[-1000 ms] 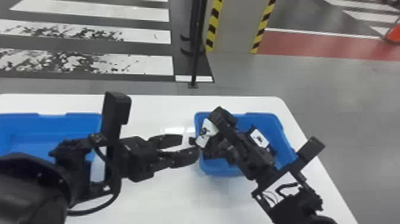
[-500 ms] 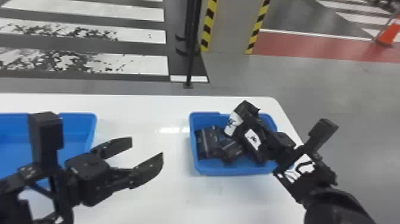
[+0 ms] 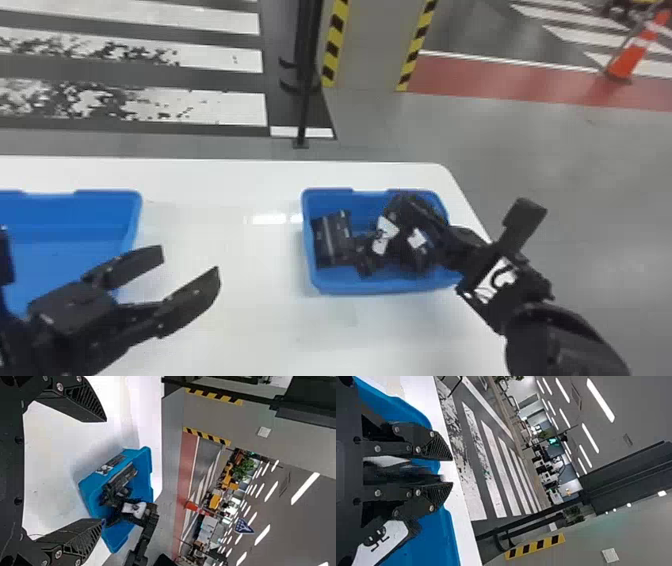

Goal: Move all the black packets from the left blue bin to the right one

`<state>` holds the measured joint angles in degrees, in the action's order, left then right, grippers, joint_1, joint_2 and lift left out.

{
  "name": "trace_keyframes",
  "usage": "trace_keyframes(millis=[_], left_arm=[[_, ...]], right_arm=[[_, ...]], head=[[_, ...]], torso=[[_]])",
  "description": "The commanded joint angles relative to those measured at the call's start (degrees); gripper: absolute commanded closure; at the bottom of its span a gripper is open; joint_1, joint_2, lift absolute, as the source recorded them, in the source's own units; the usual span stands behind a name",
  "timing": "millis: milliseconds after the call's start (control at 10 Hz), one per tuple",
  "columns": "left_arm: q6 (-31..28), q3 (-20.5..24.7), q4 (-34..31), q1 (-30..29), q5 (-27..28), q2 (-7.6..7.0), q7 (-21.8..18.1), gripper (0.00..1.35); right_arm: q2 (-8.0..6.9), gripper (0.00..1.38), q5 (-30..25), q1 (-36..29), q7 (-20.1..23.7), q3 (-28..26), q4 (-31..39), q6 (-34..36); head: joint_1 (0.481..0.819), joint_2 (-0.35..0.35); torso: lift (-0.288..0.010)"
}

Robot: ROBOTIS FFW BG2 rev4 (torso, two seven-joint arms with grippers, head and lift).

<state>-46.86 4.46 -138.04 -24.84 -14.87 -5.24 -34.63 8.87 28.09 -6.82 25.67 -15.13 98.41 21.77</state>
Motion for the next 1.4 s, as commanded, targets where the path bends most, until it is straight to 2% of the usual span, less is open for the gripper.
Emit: trace_keyframes(millis=[0,100,400,600,800,1000,1300], left_arm=[[3.27,3.54,-0.26,-1.03,0.59,0.58,0.09,0.15],[5.52,5.94,-0.54,-2.72,0.70,0.76,0.26,0.15],[14.38,11.42,-3.77,-10.74,0.70,1.02,1.14,0.15],[22.95,15.54,-5.88,-17.91,1.50,2.43,2.99,0.15],[28.58,17.82,-6.45,-20.86,2.53,4.19,4.04,0.15],[32.52,16.91,-6.45,-21.85,2.87,4.27,6.59,0.15],[34.34,15.31,-6.45,-22.55,2.64,4.01,9.14,0.15]], right_arm=[[-0.88,0.33,-3.06,-0.91,-0.27,-2.01,-0.46,-4.33],[-1.84,0.14,-5.12,-2.88,-0.62,-3.72,0.52,-6.72],[-5.71,0.12,-11.63,-18.21,-1.41,-5.43,12.62,-18.11],[-8.93,0.13,-15.06,-28.05,-4.05,-5.32,20.07,-25.15],[-8.93,0.13,-16.66,-36.63,-5.01,-5.32,26.96,-29.79],[-8.93,0.13,-16.55,-43.10,-5.28,-4.06,31.04,-31.61],[-8.93,0.13,-14.83,-43.52,-5.19,-2.23,29.07,-31.61]], head=[[0.695,-0.226],[0.695,-0.217],[0.695,-0.212],[0.695,-0.182],[0.695,-0.148],[0.695,-0.096],[0.695,-0.058]], torso=[[-0.139],[-0.139],[-0.139],[-0.139],[-0.139],[-0.139],[-0.139]])
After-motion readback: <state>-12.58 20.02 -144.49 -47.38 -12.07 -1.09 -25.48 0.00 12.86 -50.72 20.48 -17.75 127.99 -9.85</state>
